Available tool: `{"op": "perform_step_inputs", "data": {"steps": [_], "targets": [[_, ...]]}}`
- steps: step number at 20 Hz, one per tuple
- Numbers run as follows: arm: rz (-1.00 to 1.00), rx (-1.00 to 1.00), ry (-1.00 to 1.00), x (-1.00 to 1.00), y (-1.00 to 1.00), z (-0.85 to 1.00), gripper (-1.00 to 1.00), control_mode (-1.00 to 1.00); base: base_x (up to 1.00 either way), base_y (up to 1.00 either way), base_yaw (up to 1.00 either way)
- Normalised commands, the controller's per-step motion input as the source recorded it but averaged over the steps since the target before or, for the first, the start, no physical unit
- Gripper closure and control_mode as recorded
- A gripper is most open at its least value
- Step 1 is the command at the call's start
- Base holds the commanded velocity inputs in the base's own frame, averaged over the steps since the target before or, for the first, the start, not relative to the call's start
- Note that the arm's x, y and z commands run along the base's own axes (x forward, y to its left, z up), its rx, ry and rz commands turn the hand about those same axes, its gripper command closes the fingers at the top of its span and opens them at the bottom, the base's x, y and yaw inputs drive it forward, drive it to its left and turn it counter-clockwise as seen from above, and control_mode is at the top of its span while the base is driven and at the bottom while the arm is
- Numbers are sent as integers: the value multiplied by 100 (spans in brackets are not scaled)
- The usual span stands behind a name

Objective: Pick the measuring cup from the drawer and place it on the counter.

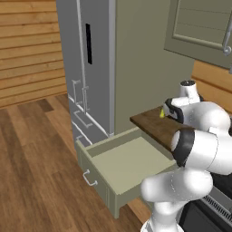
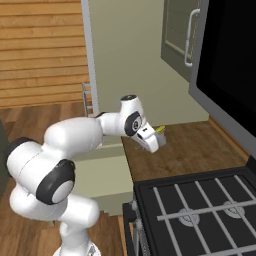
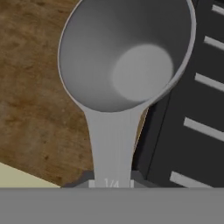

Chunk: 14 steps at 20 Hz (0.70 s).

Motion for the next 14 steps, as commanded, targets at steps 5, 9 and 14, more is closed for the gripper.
{"op": "perform_step_inputs", "data": {"steps": [5, 9, 14], "targets": [[-1, 5, -12, 24, -71, -75, 100, -100, 0, 0, 0], [0, 1, 0, 39, -23, -54, 100, -100, 0, 0, 0], [0, 0, 0, 39, 0, -55, 100, -100, 0, 0, 0]]}}
